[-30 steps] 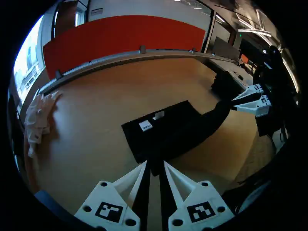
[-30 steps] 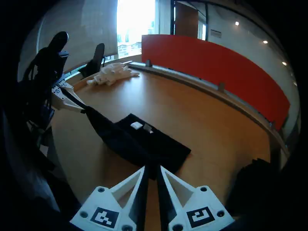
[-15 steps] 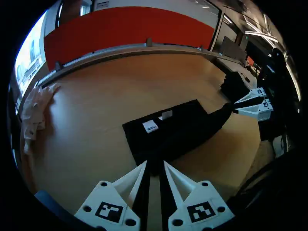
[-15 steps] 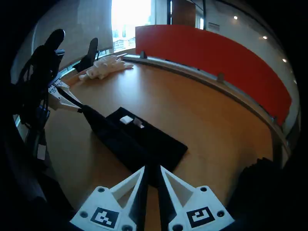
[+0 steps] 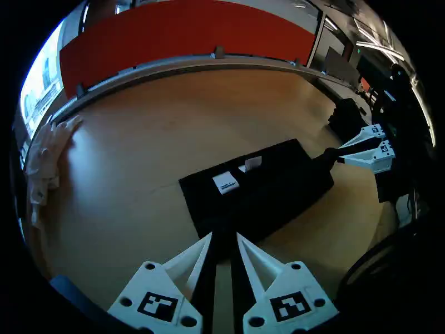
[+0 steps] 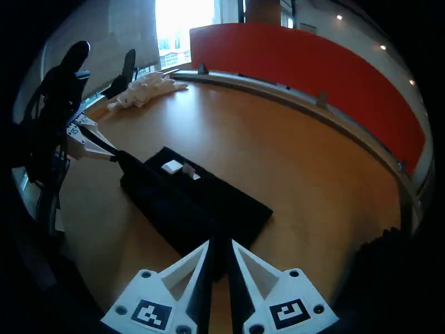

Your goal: Fold towel

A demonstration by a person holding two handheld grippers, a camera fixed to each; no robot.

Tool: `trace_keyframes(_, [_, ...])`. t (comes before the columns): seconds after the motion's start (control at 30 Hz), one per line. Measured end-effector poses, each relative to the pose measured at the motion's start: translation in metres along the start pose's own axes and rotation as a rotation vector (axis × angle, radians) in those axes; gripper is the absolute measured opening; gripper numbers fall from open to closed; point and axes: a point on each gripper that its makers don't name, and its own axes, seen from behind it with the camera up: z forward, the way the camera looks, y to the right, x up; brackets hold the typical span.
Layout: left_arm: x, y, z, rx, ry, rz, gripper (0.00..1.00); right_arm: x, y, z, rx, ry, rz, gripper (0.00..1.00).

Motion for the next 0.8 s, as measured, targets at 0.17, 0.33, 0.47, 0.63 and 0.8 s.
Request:
trace_keyframes(0.17, [-0.002, -0.005, 0.016, 0.006, -0.011, -0.004, 0.15, -0.008, 0.005, 0.012, 0.001, -0.017, 0.024, 0.14])
trace_keyframes(0.33, [-0.004, -0.008, 0.027, 0.015, -0.013, -0.017, 0.17, -0.015, 0.01, 0.021, -0.006, -0.029, 0.048, 0.14])
trace_keyframes(0.47, [-0.004, -0.007, 0.034, 0.018, -0.009, -0.02, 0.22, -0.02, 0.014, 0.027, -0.017, -0.04, 0.058, 0.14])
trace_keyframes(0.63, [-0.005, -0.01, 0.042, 0.032, -0.014, -0.009, 0.3, -0.026, 0.02, 0.034, -0.036, -0.06, 0.055, 0.23])
trace_keyframes(0.8, [-0.005, -0.014, 0.048, 0.049, -0.02, -0.001, 0.38, -0.027, 0.025, 0.039, -0.055, -0.068, 0.045, 0.41])
